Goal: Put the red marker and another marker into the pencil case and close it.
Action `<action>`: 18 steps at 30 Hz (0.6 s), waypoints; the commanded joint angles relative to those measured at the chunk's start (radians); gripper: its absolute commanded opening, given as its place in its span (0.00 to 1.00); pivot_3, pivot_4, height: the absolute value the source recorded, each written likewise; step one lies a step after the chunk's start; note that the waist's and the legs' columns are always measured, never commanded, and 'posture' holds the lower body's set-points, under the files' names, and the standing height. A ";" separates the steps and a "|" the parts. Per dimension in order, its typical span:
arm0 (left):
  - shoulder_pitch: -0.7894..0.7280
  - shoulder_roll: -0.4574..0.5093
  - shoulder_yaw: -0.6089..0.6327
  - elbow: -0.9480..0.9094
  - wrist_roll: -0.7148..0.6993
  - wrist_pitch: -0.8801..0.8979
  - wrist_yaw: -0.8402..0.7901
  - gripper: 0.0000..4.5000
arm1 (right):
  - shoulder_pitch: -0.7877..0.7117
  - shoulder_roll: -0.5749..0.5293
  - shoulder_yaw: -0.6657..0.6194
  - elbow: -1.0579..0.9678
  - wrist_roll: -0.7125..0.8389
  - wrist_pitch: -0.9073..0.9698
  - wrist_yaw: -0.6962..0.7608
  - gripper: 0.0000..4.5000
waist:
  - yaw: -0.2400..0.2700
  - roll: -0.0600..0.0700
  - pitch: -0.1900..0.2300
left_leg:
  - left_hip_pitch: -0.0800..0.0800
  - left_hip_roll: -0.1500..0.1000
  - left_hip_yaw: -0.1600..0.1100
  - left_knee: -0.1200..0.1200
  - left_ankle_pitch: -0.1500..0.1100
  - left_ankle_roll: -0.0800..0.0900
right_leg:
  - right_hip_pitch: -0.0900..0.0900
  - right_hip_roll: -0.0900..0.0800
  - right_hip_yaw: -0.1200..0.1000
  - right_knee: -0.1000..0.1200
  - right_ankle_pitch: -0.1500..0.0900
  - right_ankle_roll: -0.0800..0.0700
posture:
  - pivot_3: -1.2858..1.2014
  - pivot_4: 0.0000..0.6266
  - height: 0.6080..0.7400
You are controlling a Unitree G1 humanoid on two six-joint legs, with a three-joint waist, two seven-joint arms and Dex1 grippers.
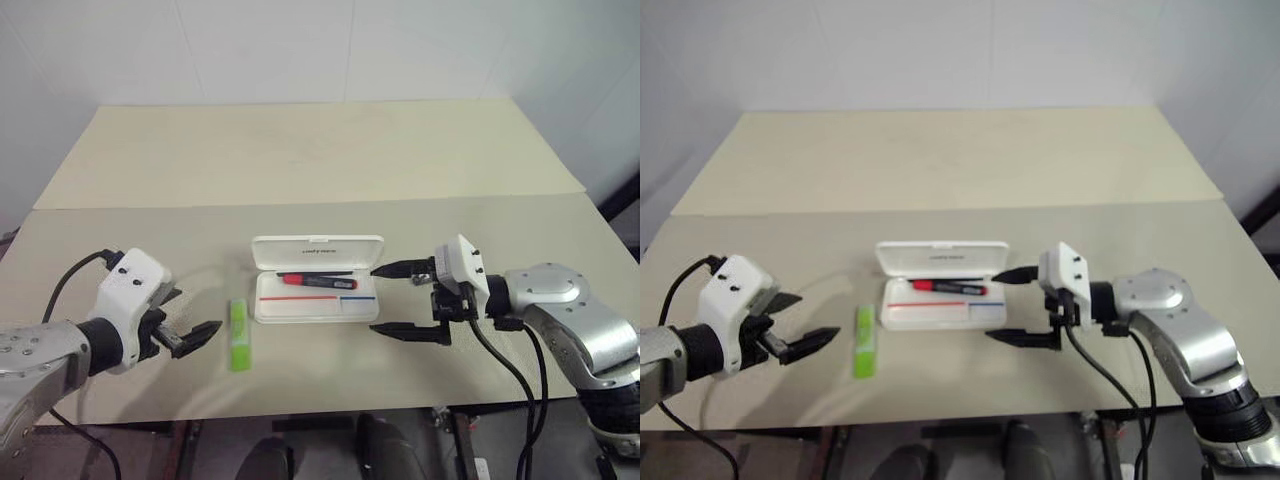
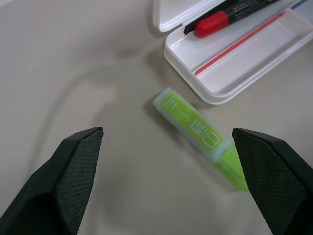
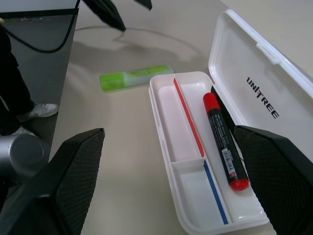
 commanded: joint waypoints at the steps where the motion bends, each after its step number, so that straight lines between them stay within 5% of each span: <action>1: 0.026 -0.019 -0.010 -0.037 -0.006 0.010 0.087 1.00 | -0.024 0.007 0.001 0.001 -0.006 -0.021 0.022 1.00 | 0.001 0.000 0.000 | 0.000 0.000 0.000 0.000 0.000 0.000 | 0.000 0.000 0.000 0.000 0.000 0.000 | 0.52 0.24 1.00; 18: -0.014 -0.182 -0.194 0.029 -0.143 0.010 0.418 1.00 | 0.041 0.014 -0.024 -0.047 0.028 0.003 0.024 1.00 | 0.003 -0.001 -0.001 | 0.000 0.000 -0.001 0.000 0.000 -0.001 | 0.000 0.000 0.000 -0.002 -0.001 -0.001 | 0.52 0.24 1.00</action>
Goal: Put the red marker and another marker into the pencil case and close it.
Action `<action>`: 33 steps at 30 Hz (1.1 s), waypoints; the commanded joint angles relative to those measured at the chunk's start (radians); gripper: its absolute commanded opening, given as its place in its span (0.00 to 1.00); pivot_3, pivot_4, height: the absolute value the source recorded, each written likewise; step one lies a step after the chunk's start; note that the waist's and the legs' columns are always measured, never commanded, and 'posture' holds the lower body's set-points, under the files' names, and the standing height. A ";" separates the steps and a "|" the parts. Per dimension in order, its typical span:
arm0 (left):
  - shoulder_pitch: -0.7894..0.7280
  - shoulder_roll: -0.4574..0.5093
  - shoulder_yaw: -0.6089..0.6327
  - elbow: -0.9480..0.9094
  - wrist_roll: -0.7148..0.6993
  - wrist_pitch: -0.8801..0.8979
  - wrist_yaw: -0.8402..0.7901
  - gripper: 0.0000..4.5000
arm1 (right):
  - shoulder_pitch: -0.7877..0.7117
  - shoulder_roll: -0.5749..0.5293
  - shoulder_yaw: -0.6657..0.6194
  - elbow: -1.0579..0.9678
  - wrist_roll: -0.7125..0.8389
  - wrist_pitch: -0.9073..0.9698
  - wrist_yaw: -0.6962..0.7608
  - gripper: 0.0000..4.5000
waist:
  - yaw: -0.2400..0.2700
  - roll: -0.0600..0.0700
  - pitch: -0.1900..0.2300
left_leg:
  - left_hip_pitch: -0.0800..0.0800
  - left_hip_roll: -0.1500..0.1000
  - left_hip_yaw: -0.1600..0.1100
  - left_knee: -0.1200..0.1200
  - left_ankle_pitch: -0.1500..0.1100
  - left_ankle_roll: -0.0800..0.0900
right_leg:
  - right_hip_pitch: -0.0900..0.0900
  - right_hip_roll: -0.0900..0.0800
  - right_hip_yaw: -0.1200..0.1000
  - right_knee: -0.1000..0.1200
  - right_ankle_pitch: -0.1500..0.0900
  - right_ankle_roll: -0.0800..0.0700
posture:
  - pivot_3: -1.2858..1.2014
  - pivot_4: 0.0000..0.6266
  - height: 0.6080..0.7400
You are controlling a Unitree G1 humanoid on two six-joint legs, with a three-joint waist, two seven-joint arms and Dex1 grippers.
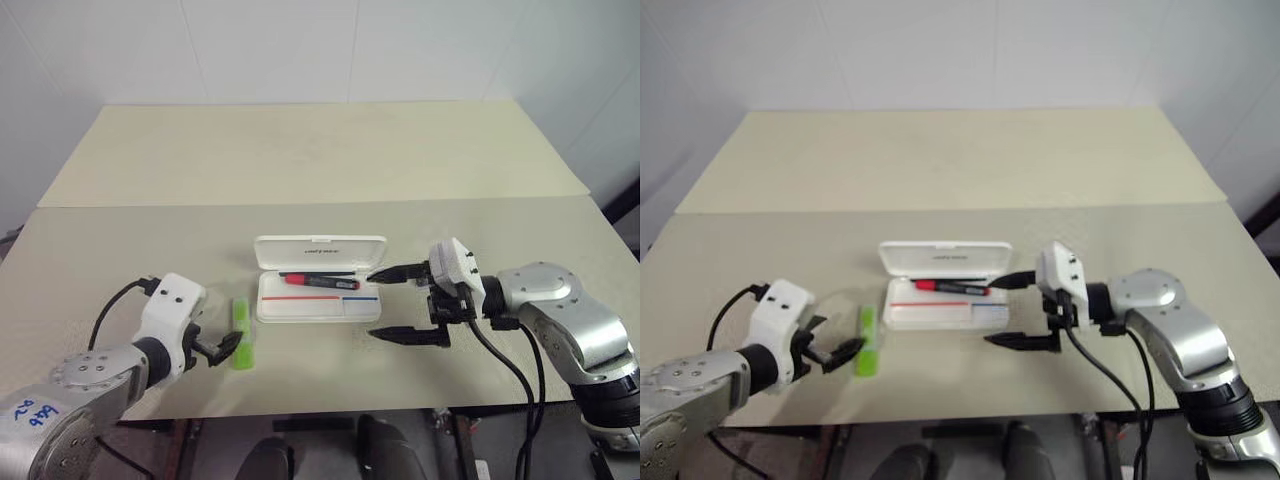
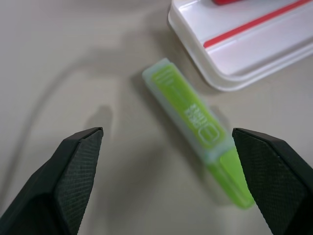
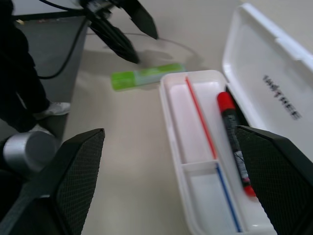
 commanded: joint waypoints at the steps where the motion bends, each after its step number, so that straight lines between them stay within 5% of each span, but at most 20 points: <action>1: -0.013 -0.018 -0.040 0.017 -0.045 -0.002 0.078 1.00 | 0.008 0.021 -0.037 -0.034 0.016 -0.013 -0.034 1.00 | 0.000 0.000 0.000 | 0.000 0.000 0.000 0.000 0.000 0.000 | 0.000 0.000 0.000 0.000 0.000 0.000 | 0.52 0.24 1.00; 29: -0.044 -0.048 -0.153 0.215 -0.465 -0.002 0.572 1.00 | 0.058 0.008 -0.066 -0.098 0.034 0.023 -0.087 1.00 | 0.005 0.001 -0.001 | 0.008 0.000 -0.001 0.000 0.000 0.000 | 0.009 0.000 0.000 -0.003 0.000 -0.001 | 0.52 0.24 1.00; 33: -0.071 -0.041 -0.162 0.238 -0.523 -0.002 0.633 0.79 | 0.055 0.009 -0.068 -0.099 0.035 0.024 -0.094 1.00 | 0.005 0.001 -0.001 | 0.011 0.000 -0.002 0.000 -0.001 0.001 | 0.014 0.000 -0.001 -0.004 0.000 -0.001 | 0.52 0.24 1.00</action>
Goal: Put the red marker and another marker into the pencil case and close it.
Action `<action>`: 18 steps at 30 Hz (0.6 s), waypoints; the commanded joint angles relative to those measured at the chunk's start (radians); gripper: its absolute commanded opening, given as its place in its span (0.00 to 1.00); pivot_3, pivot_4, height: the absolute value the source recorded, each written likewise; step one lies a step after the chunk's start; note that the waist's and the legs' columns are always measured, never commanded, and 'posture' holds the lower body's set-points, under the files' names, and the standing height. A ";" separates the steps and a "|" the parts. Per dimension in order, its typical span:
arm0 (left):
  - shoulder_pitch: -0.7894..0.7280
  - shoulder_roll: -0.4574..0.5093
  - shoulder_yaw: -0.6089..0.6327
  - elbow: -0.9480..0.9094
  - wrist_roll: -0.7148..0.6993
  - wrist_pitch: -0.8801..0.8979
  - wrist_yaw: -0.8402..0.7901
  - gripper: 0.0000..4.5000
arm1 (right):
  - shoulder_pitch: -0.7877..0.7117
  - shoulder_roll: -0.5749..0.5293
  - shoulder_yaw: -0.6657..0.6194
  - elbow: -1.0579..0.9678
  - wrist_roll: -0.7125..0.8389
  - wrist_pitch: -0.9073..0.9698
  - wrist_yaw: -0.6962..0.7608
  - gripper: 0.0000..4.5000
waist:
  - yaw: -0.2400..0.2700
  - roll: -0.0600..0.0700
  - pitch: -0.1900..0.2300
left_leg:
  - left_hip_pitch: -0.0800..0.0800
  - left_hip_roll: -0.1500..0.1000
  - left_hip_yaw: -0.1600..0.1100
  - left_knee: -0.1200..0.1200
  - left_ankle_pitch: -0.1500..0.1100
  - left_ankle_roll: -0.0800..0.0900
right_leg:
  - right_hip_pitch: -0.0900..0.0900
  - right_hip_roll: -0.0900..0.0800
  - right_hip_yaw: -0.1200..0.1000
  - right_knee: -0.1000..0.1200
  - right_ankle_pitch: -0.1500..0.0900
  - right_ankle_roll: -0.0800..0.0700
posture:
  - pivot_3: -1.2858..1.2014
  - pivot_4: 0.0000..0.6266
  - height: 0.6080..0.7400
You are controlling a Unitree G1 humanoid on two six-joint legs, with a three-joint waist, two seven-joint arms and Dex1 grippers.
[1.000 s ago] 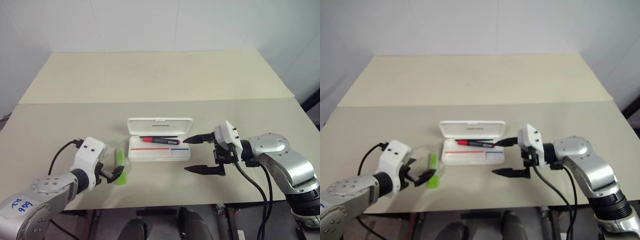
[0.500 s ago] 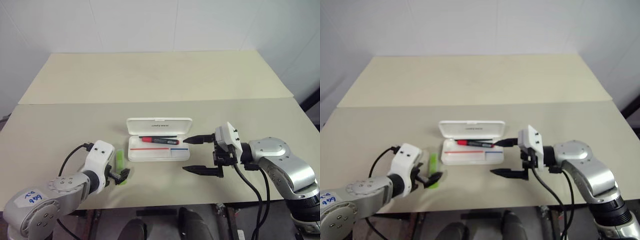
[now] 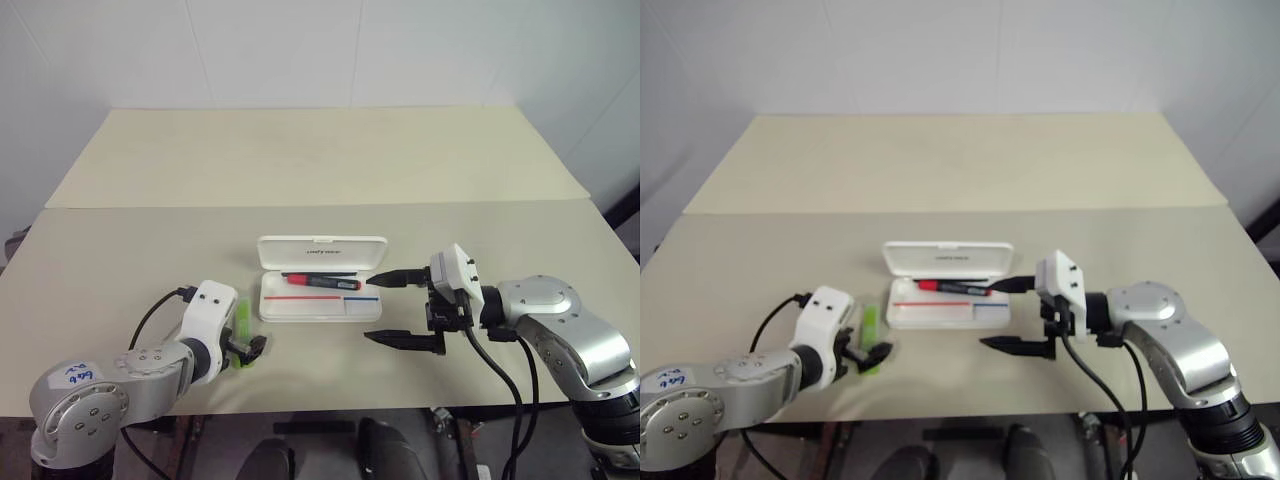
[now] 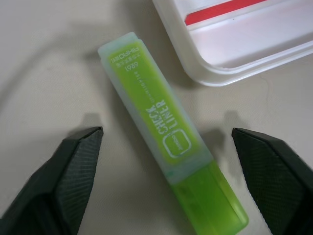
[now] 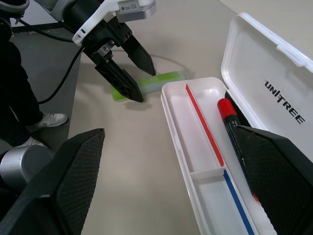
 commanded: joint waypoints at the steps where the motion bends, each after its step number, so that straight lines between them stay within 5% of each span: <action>1: -0.006 -0.006 -0.023 0.034 -0.083 0.013 0.049 0.72 | 0.000 -0.012 -0.041 -0.037 0.018 -0.001 -0.007 1.00 | 0.001 0.000 0.000 | 0.000 0.000 0.000 0.000 0.000 0.000 | 0.000 0.000 0.000 0.000 0.000 0.000 | 0.52 0.24 1.00; 8: -0.024 0.023 -0.020 0.083 -0.185 0.013 0.141 0.24 | -0.004 -0.013 -0.045 -0.030 0.011 -0.002 -0.015 1.00 | 0.015 0.000 0.000 | 0.000 0.000 0.000 0.000 0.001 -0.001 | 0.000 0.000 0.000 -0.001 0.000 0.000 | 0.52 0.24 1.00; 14: -0.037 0.068 -0.031 0.112 -0.276 -0.017 0.215 0.23 | -0.008 -0.015 -0.048 -0.023 0.007 -0.003 -0.016 1.00 | 0.016 0.000 0.000 | 0.000 0.000 0.000 -0.002 0.000 -0.002 | 0.000 0.000 0.000 -0.003 0.000 0.000 | 0.52 0.24 1.00; 18: -0.043 0.190 -0.065 0.143 -0.392 -0.104 0.277 0.23 | -0.015 -0.014 -0.047 -0.014 0.003 -0.006 -0.017 1.00 | 0.014 0.000 0.000 | 0.000 0.001 -0.001 -0.002 0.000 -0.002 | -0.001 0.000 0.000 -0.004 0.000 0.000 | 0.52 0.24 1.00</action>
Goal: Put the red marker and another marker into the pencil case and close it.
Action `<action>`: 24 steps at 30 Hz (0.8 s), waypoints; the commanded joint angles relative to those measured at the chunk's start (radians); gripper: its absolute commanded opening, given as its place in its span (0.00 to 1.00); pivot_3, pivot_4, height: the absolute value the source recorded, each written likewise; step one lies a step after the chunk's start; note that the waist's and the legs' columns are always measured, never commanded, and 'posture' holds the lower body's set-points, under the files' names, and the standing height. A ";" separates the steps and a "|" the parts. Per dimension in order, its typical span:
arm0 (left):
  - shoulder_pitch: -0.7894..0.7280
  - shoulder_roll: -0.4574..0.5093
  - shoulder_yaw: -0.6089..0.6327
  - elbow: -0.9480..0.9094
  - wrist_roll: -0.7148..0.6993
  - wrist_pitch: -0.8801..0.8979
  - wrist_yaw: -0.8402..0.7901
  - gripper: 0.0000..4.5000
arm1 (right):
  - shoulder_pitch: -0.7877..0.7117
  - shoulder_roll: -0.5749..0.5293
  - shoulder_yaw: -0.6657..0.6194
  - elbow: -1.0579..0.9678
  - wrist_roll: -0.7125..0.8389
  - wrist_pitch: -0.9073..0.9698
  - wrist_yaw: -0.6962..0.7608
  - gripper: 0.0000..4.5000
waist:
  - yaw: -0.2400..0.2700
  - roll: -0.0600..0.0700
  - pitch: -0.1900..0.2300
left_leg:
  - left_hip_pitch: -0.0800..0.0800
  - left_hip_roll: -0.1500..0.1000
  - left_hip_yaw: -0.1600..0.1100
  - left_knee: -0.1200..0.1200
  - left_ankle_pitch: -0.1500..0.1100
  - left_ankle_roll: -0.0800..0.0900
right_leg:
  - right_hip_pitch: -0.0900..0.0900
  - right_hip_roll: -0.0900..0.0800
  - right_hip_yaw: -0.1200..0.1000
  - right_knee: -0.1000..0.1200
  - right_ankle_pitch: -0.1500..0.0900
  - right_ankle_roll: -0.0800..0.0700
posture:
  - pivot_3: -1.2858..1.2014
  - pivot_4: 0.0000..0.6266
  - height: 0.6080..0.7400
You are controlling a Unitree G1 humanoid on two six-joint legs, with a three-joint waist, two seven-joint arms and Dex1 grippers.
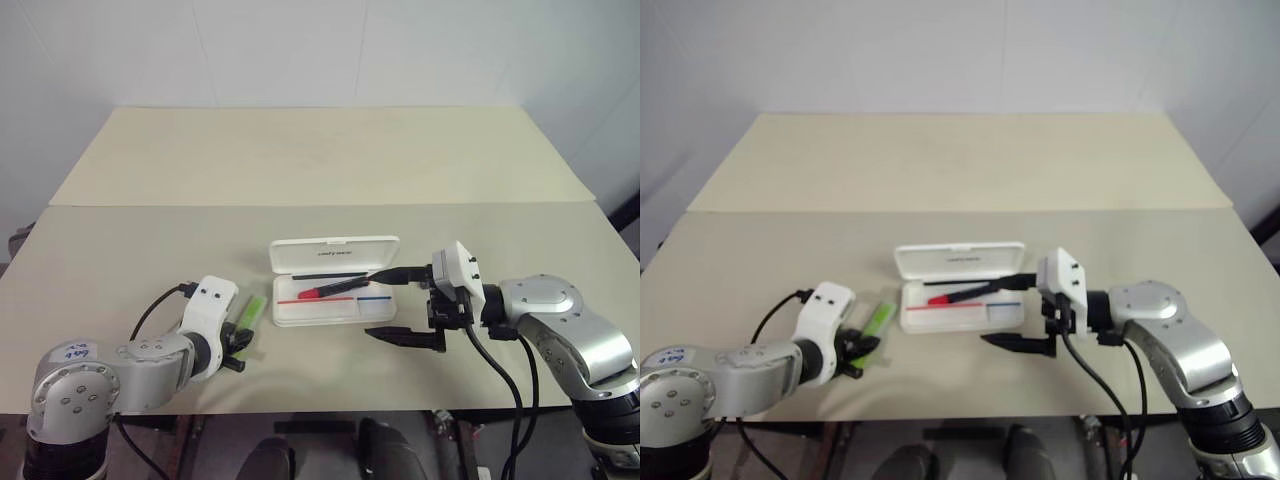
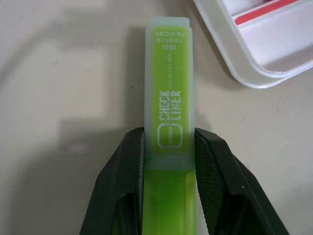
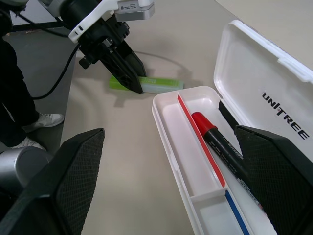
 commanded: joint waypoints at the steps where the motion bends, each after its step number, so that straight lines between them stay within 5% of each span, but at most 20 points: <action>1: 0.003 0.112 -0.037 0.037 -0.115 -0.079 0.069 0.23 | -0.012 -0.013 -0.038 -0.013 0.005 -0.007 -0.007 1.00 | -0.003 0.000 0.000 | 0.000 0.000 0.000 0.000 0.000 0.000 | 0.000 0.000 0.000 0.000 0.000 0.000 | 0.52 0.24 1.00; 8: -0.018 0.406 -0.066 0.095 -0.265 -0.230 0.067 0.23 | -0.022 -0.011 -0.036 0.001 -0.004 -0.012 -0.003 1.00 | -0.006 0.000 0.001 | -0.004 0.002 0.000 -0.002 -0.001 -0.001 | -0.006 0.001 -0.001 -0.001 -0.001 -0.002 | 0.52 0.24 1.00; 12: -0.020 0.512 -0.028 0.118 -0.220 -0.265 -0.030 0.23 | -0.021 -0.008 -0.036 0.002 -0.007 -0.015 -0.004 1.00 | -0.002 0.001 0.001 | -0.007 0.001 0.001 -0.005 -0.001 -0.001 | -0.010 0.000 0.000 -0.001 -0.001 -0.002 | 0.52 0.24 1.00; 19: -0.085 0.578 0.038 0.165 0.132 -0.378 -0.328 0.23 | -0.016 -0.004 -0.040 -0.001 -0.011 -0.020 -0.015 1.00 | 0.001 0.001 0.001 | -0.007 0.002 0.006 -0.014 0.000 -0.002 | -0.013 0.002 -0.001 -0.001 -0.003 -0.004 | 0.52 0.24 1.00; 24: -0.174 0.583 -0.028 0.165 0.398 -0.532 -0.611 0.23 | -0.002 -0.003 -0.044 -0.014 -0.010 -0.021 -0.032 1.00 | 0.000 0.001 0.001 | -0.009 0.002 0.008 -0.016 0.000 -0.001 | -0.014 0.002 -0.002 -0.003 -0.003 -0.005 | 0.52 0.24 1.00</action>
